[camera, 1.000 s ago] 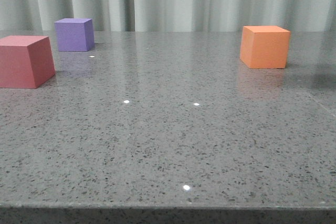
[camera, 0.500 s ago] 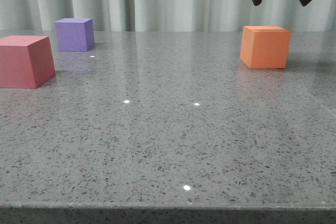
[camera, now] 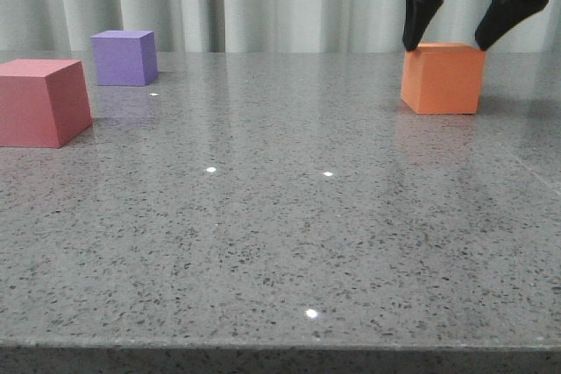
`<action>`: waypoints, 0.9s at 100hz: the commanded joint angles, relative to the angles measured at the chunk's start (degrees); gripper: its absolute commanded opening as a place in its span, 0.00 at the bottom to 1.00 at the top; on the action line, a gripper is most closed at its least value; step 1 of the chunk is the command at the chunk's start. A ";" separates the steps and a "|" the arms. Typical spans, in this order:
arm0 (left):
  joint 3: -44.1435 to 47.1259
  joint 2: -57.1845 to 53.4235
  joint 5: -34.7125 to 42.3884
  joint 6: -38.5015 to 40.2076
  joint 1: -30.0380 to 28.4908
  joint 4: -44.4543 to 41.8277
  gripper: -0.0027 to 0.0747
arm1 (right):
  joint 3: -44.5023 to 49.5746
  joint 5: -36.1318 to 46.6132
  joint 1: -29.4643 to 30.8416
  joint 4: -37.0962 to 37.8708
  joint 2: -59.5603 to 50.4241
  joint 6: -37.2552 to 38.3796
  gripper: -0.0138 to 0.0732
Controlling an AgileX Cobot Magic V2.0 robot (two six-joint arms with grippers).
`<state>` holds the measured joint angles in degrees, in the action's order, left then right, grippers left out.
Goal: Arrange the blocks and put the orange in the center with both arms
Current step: 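Lower the right gripper over the orange cube and close on it, then lift the orange cube with the right gripper toward the table center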
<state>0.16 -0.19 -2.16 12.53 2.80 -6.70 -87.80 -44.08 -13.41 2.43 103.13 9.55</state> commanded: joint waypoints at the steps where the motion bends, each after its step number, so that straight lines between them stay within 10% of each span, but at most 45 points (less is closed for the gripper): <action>1: 2.42 -2.08 4.42 0.62 -0.12 -0.10 0.01 | -2.01 2.84 -0.04 0.78 -1.62 -0.43 0.85; 59: 2.42 -2.08 4.42 0.62 -0.12 -0.10 0.01 | -2.01 3.70 -0.04 0.58 0.45 -0.43 0.84; 90: 2.42 -2.08 4.42 0.62 -0.12 -0.10 0.01 | -2.11 3.15 -0.04 -0.66 -0.31 -0.43 0.47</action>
<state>0.16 -0.19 -2.16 12.53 2.80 -6.70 -87.80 -43.23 -13.41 2.43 106.58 9.55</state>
